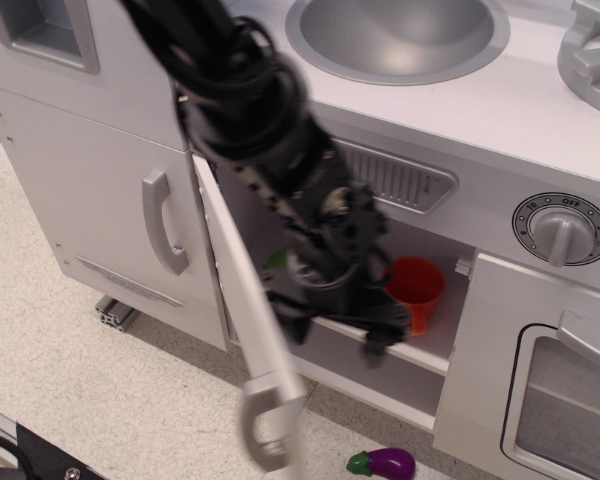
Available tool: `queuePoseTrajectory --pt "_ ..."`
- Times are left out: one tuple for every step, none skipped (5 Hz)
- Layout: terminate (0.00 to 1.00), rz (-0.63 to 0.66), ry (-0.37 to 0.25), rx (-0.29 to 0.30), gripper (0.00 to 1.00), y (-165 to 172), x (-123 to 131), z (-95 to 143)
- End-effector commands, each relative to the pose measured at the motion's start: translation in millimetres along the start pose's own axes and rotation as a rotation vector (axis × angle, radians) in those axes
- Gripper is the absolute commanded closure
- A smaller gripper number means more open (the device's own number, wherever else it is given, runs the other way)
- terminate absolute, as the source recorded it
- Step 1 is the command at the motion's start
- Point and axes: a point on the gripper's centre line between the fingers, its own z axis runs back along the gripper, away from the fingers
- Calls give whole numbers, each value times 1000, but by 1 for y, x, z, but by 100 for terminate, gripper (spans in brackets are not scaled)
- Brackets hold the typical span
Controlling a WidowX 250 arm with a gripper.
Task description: Open cabinet
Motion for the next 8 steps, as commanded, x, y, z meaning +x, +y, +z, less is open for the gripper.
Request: queuePoseTrajectory --pt "0 0 16 7 0 49 7 3" --pt "0 -9 5 27 0 69 11 -1" --pt "0 -28 -11 69 0 88 11 -5" --pt "0 -20 -1 102 0 104 8 -8" --pt "0 -17 9 124 0 115 9 -5" --pt "0 -17 9 124 0 115 9 -5" --pt "0 -17 9 124 0 115 9 -5" --pt "100 -17 9 124 0 115 9 -5"
